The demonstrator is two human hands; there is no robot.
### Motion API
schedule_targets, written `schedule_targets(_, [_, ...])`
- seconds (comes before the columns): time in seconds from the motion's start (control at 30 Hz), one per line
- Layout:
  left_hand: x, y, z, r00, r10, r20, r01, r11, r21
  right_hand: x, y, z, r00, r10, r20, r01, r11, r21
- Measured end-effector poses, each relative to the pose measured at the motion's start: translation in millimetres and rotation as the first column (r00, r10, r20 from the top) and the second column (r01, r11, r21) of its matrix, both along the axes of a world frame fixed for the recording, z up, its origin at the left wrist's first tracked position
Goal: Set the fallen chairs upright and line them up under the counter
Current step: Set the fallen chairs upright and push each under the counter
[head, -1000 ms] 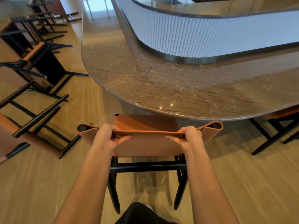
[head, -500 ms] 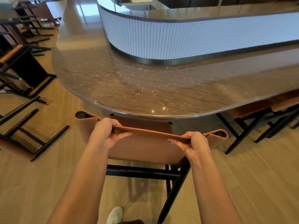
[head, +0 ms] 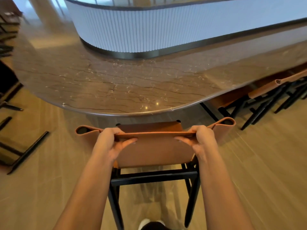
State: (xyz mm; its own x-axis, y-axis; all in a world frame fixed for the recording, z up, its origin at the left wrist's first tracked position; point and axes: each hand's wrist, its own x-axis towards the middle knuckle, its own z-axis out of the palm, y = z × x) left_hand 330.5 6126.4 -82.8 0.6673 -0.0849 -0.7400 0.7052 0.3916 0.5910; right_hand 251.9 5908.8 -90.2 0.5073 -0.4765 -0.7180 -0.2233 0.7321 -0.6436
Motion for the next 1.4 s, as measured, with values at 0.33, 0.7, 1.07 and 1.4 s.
schedule_targets(0.33, [24.1,12.0,-11.2,0.999,-0.033,0.004,0.033,0.998,-0.047,19.1,6.3,-1.4,0.999,0.042,-0.020,-0.042,0.999,-0.009])
schedule_targets(0.7, [19.1,14.5,-11.0,0.999,-0.008,-0.041,0.005,0.998,-0.070,15.9,7.4,-3.4,0.999,0.026,-0.021,-0.026,1.000,-0.010])
schedule_targets(1.07, [-2.3,12.5,-5.6,0.988,0.057,-0.142,-0.050,0.997,0.052,-9.2,15.3,-7.4,0.999,0.020,-0.038,-0.020,1.000,0.011])
schedule_targets(1.4, [-26.2,-48.7,10.7,0.991,0.136,0.018,-0.137,0.989,0.050,-12.6,-56.2,7.4,0.998,0.062,0.025,-0.062,0.998,0.023])
